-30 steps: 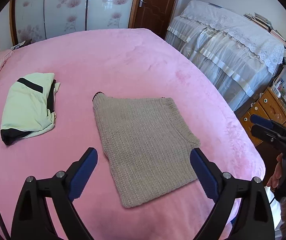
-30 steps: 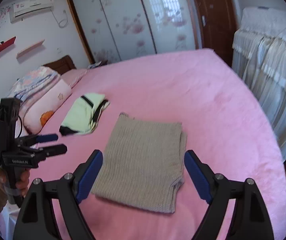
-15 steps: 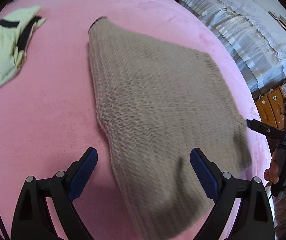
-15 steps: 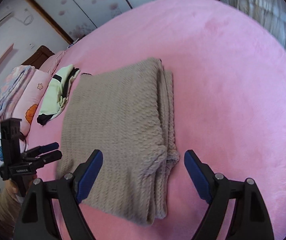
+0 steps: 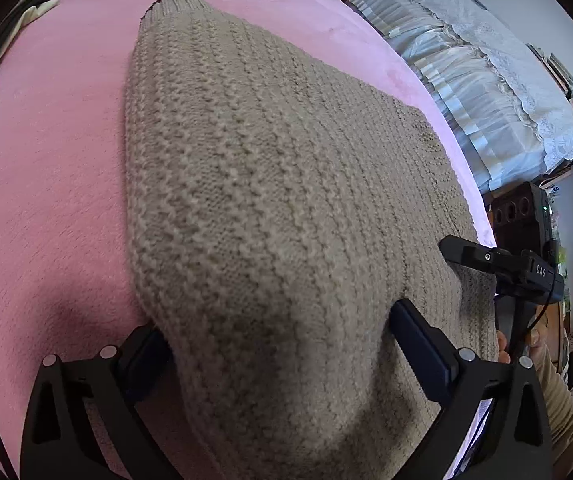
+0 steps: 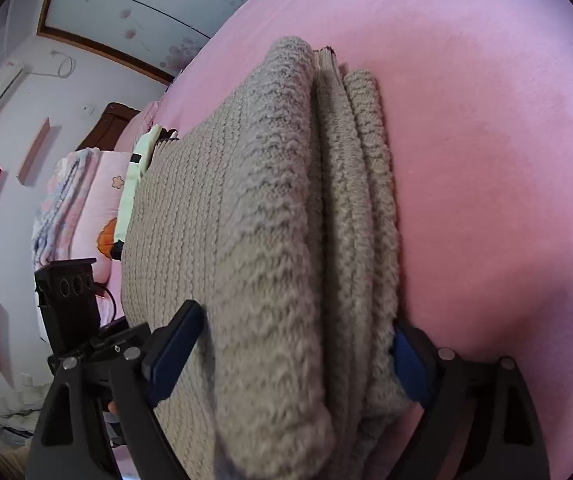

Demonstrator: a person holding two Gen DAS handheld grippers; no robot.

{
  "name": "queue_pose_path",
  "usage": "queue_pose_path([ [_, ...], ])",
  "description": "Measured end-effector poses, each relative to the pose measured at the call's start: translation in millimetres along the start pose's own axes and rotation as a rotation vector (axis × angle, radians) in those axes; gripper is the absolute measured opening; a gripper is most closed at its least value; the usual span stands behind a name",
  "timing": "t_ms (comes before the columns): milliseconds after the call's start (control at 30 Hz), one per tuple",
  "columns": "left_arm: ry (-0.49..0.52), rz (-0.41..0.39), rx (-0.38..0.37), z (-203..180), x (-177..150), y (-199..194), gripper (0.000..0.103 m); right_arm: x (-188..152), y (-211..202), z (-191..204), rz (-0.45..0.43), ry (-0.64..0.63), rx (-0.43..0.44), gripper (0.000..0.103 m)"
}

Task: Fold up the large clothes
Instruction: 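Grip the folded cardigan with both grippers and lift it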

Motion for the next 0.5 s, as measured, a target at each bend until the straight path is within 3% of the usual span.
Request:
queue_pose_path([
  [133, 0.011, 0.026, 0.019, -3.3, 2.9, 0.6, 0.102, 1.0, 14.2, 7.1, 0.064, -0.051, -0.031, 0.103],
  [400, 0.011, 0.039, 0.059, -13.0, 8.7, 2.9, 0.1, -2.6, 14.0, 9.9, 0.046, -0.071, -0.053, 0.103],
  [500, -0.001, 0.047, 0.097, -20.2, 13.6, 5.4, 0.092, -3.5, 14.9, 11.7, 0.028, -0.091, -0.089, 0.102],
])
Point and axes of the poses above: each gripper's, at about its wrist camera, not at the fingertips, and y roughly the way its jaws point, z to its left, x to its top, the point moved 4 cm from there along y, roughly the way its jaws point, and after that the axes turned 8 degrees about y, right-handed, at the moved point
